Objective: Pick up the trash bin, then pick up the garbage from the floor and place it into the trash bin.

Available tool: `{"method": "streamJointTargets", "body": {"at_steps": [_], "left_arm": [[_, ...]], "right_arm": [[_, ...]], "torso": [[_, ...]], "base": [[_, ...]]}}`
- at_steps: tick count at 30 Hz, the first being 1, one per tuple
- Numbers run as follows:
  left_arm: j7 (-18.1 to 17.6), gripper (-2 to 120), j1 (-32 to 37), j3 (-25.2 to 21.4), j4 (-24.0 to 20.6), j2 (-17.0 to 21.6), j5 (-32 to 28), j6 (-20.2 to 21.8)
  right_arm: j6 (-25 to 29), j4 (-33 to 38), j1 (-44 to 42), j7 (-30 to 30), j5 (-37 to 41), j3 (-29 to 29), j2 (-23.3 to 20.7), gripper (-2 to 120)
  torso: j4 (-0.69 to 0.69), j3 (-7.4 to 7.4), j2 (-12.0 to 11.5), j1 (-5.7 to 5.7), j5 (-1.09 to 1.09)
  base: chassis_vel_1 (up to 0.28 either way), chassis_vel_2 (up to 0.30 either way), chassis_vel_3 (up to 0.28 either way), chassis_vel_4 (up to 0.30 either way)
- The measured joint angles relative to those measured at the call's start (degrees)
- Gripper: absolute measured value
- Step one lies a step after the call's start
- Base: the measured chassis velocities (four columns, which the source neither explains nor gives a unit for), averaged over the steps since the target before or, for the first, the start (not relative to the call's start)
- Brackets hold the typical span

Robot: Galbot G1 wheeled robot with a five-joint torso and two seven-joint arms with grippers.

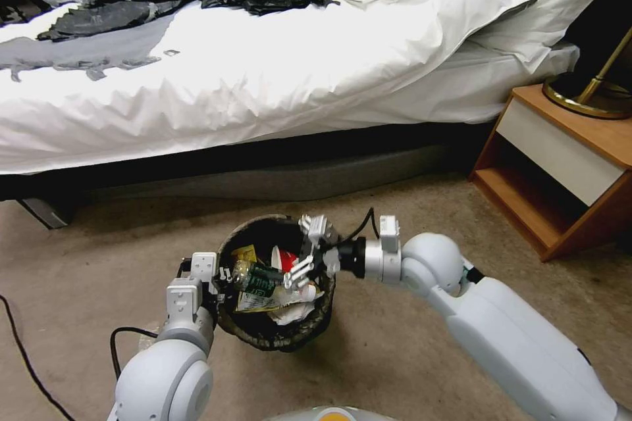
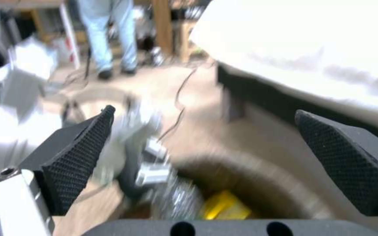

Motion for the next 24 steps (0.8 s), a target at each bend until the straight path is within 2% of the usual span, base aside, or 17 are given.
{"method": "streamJointTargets", "body": {"at_steps": [2,3,4,5,6,7,8,11,12,13,15,17,18,20,21,23,24], "left_arm": [[0.0,0,0.0,-0.1,-0.1,0.1,0.0,0.0],[0.0,0,0.0,-0.1,-0.1,0.1,0.0,0.0],[0.0,0,0.0,-0.1,-0.1,0.1,0.0,0.0],[0.1,0,0.1,-0.1,-0.2,0.1,0.1,0.0],[0.1,0,0.0,-0.1,-0.3,0.1,0.1,0.0],[0.1,0,0.0,-0.1,-0.3,0.1,0.2,0.0],[0.1,0,0.0,-0.1,-0.3,0.1,0.2,0.0],[0.2,0,0.1,-0.2,-0.4,0.2,0.2,-0.1],[0.2,0,0.1,-0.2,-0.4,0.2,0.2,-0.1],[0.4,0,0.1,-0.2,-0.4,0.3,0.3,-0.1],[0.5,0,0.0,-0.2,-0.4,0.3,0.3,-0.1],[0.5,0,-0.1,-0.2,-0.4,0.3,0.3,-0.1],[0.5,0,-0.2,-0.1,-0.3,0.3,0.4,-0.1],[0.8,0,-0.3,-0.1,0.0,0.0,0.8,-0.2],[0.8,0,-0.3,-0.1,0.0,0.0,0.8,-0.2],[1.6,0,-0.5,-0.1,0.5,-0.2,1.6,-0.5],[1.6,0,-0.5,-0.1,0.5,-0.2,1.6,-0.5]], "right_arm": [[-2.0,4.4,0.0,5.1,3.8,2.9,-0.8,100],[-3.0,7.2,-0.3,10.0,5.4,4.9,-1.1,100],[-3.0,7.2,-0.3,10.0,5.4,4.9,-1.1,100],[-3.5,9.1,-0.8,14.8,5.6,6.6,-1.2,100],[-3.7,11.7,-2.5,22.9,2.3,10.3,-1.0,100],[-3.4,12.5,-4.5,27.4,-2.6,13.9,-0.7,100],[-3.4,12.5,-4.5,27.4,-2.6,13.9,-0.7,100],[-2.0,12.6,-9.8,34.8,-15.0,20.6,-0.3,100],[-2.0,12.6,-9.8,34.8,-15.0,20.6,-0.3,100],[-1.7,12.5,-12.2,38.6,-20.1,23.5,0.1,100],[-1.6,11.7,-16.0,44.4,-23.7,26.7,1.4,100],[-1.6,11.4,-17.4,46.2,-24.6,27.9,2.3,100],[-1.3,10.7,-20.9,49.2,-26.6,31.0,5.0,100],[0.4,10.2,-25.6,49.8,-29.5,34.7,9.5,100],[0.4,10.2,-25.6,49.8,-29.5,34.7,9.5,100],[3.2,10.1,-29.9,49.7,-32.1,37.8,13.8,100],[3.2,10.1,-29.9,49.7,-32.1,37.8,13.8,100]], "torso": [[-0.01,0.00,0.0,0.00,0.00],[-0.01,0.00,0.0,0.00,0.00],[-0.01,0.00,0.0,0.00,0.00],[0.00,0.00,0.0,0.00,-0.01],[0.01,0.00,0.0,0.00,0.00],[0.01,0.00,0.0,0.00,0.00],[0.01,0.00,0.0,0.00,0.00],[-0.01,0.00,0.0,0.00,0.03],[-0.01,0.00,0.0,0.00,0.03],[-0.01,0.00,0.0,0.00,-0.02],[-0.02,0.00,0.0,0.00,0.00],[-0.02,0.00,0.0,0.00,0.03],[0.00,0.00,0.0,0.00,0.00],[-0.01,0.00,0.0,0.00,0.03],[-0.01,0.00,0.0,0.00,0.03],[-0.02,-0.01,0.0,0.00,-0.02],[-0.02,-0.01,0.0,0.00,-0.02]], "base": [[0.000,0.000,0.000,0.000],[0.000,0.000,0.000,0.000],[0.000,0.000,0.000,0.000],[0.000,0.000,0.000,0.000],[0.000,0.000,0.000,0.000],[0.000,0.000,0.000,0.000],[0.000,0.000,0.000,0.000],[0.000,0.000,0.000,0.000],[0.000,0.000,0.000,0.000],[0.000,0.000,0.000,0.000],[0.000,0.000,0.000,0.000],[0.000,0.000,0.000,0.000],[0.000,0.000,0.000,0.000],[0.000,0.000,0.000,0.000],[0.000,0.000,0.000,0.000],[0.000,0.000,0.000,0.000],[0.000,0.000,0.000,0.000]]}}
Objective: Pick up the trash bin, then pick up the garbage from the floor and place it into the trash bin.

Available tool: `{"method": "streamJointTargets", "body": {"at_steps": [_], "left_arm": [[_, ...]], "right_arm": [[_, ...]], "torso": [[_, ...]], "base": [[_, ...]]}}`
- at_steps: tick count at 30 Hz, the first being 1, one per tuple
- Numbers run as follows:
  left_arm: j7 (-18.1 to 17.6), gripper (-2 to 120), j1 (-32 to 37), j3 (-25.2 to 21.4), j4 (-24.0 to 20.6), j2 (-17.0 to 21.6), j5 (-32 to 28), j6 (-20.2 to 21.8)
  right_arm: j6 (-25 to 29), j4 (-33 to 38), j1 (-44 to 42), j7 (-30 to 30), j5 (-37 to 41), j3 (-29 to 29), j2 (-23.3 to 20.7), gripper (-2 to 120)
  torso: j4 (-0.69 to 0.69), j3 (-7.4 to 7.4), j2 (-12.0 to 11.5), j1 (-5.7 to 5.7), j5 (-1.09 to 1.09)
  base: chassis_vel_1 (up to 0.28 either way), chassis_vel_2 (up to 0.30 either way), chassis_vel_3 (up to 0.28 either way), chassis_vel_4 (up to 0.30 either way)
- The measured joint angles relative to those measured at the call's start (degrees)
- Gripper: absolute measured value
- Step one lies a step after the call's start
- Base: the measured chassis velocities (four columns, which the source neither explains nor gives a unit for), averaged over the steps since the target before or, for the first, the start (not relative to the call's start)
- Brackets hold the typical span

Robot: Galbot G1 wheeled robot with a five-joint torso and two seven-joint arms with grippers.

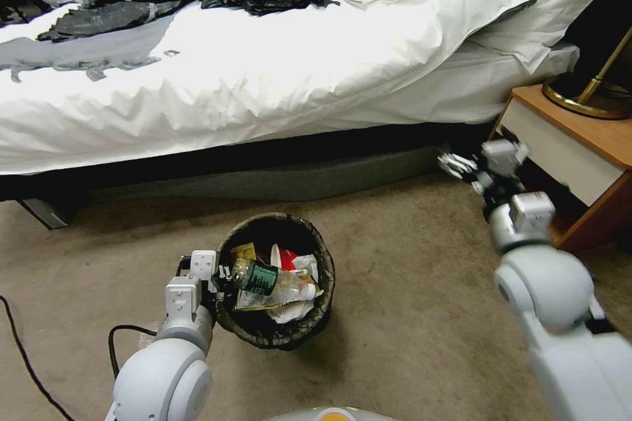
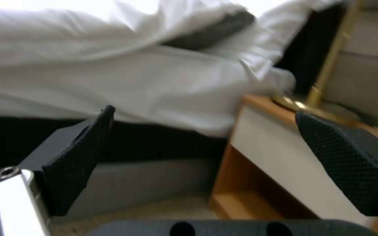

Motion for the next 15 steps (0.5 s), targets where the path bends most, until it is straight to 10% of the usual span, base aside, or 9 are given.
{"method": "streamJointTargets", "body": {"at_steps": [15], "left_arm": [[-0.6,0,0.0,0.1,-0.8,0.0,-2.1,-0.6]], "right_arm": [[7.3,-1.2,-9.2,0.5,-6.8,4.5,9.7,100]], "torso": [[0.01,0.01,0.0,0.00,0.01]], "base": [[0.000,0.000,0.000,0.000]]}}
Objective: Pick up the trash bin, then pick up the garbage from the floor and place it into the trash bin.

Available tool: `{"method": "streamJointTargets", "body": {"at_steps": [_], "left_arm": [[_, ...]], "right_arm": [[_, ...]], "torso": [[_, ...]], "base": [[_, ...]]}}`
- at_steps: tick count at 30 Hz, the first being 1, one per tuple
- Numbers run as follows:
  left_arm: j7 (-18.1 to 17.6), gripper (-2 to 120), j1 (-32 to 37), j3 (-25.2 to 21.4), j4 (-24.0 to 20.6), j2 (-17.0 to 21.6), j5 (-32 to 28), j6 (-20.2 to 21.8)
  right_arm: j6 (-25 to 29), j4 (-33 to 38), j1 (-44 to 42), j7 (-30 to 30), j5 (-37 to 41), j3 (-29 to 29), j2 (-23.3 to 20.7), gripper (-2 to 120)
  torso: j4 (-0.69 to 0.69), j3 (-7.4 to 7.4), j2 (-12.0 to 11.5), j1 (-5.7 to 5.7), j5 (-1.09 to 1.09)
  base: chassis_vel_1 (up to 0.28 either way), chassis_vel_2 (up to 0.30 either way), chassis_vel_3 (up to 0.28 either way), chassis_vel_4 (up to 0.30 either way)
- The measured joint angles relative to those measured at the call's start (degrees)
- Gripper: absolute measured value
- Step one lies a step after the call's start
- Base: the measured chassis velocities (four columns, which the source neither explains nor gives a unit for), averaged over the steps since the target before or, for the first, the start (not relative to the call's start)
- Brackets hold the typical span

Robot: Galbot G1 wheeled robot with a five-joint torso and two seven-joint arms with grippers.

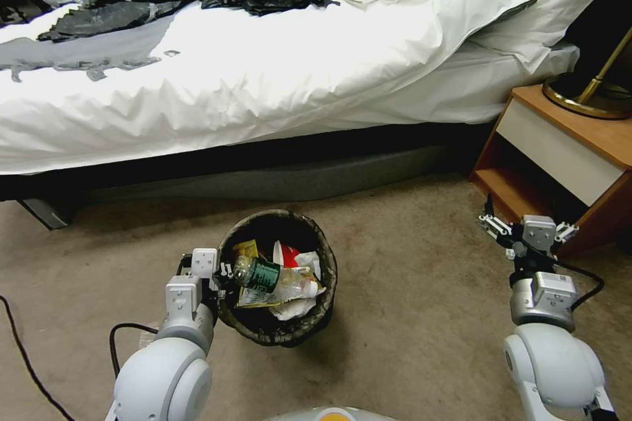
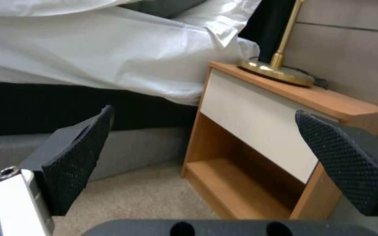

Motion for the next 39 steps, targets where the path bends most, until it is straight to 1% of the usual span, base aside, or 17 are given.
{"method": "streamJointTargets", "body": {"at_steps": [14,39], "left_arm": [[0.0,0,0.1,-0.1,-1.3,0.1,-1.0,1.2],[0.0,0,0.3,-0.2,-1.3,0.5,-1.3,1.4]], "right_arm": [[1.0,-1.3,0.5,-1.0,-1.3,-1.1,1.7,100],[2.1,-2.2,0.3,-1.5,-2.8,-2.2,2.8,100]], "torso": [[0.00,0.00,0.0,0.00,0.00],[0.00,0.00,0.0,0.00,0.00]], "base": [[0.000,0.000,0.000,0.000],[0.070,0.062,0.067,0.070]]}}
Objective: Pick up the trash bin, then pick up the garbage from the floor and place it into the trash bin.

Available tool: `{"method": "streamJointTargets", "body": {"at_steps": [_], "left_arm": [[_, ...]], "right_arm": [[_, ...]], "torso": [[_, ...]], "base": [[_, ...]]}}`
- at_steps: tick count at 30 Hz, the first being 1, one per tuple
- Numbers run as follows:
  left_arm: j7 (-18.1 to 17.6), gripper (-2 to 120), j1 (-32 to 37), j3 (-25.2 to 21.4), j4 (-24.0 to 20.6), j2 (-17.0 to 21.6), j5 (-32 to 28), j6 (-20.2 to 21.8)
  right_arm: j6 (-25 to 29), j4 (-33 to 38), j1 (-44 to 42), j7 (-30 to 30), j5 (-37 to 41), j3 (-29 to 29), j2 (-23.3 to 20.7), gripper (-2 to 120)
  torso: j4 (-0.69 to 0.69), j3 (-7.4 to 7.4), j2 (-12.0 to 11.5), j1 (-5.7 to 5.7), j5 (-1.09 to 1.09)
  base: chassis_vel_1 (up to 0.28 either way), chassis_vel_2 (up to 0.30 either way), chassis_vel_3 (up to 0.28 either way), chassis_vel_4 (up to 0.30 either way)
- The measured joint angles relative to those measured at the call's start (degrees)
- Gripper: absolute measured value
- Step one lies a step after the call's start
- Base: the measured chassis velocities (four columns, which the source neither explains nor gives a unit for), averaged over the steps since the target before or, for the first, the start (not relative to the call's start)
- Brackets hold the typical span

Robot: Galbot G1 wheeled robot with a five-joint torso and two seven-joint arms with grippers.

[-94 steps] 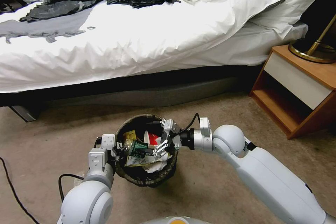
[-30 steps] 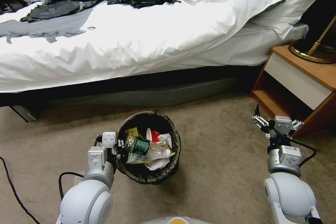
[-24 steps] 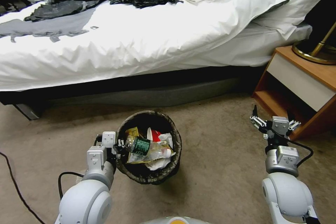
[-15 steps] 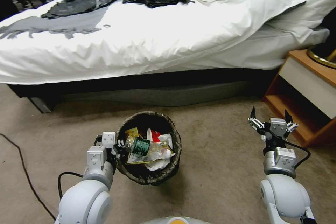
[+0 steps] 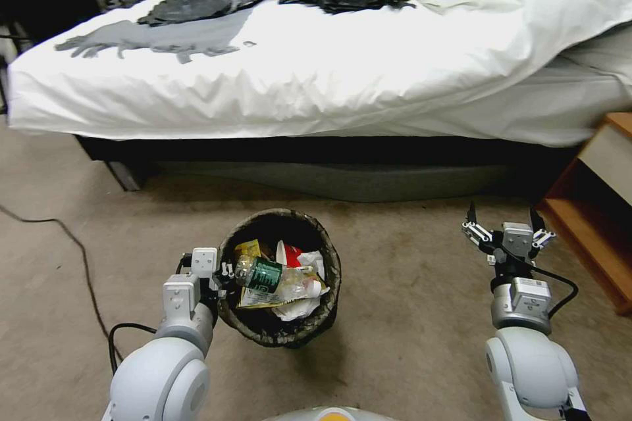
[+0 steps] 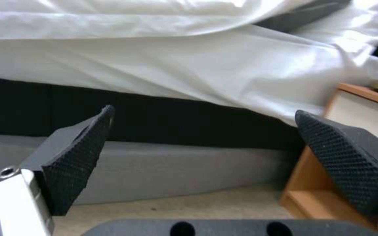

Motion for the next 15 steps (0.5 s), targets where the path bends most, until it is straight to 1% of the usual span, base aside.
{"method": "streamJointTargets", "body": {"at_steps": [15], "left_arm": [[0.0,0,0.1,0.1,-0.2,0.4,-0.1,0.0]], "right_arm": [[0.7,-0.4,-0.5,-0.2,-1.2,-0.7,-0.2,100]], "torso": [[0.00,0.00,0.0,0.00,0.00]], "base": [[0.089,0.089,0.087,0.091]]}}
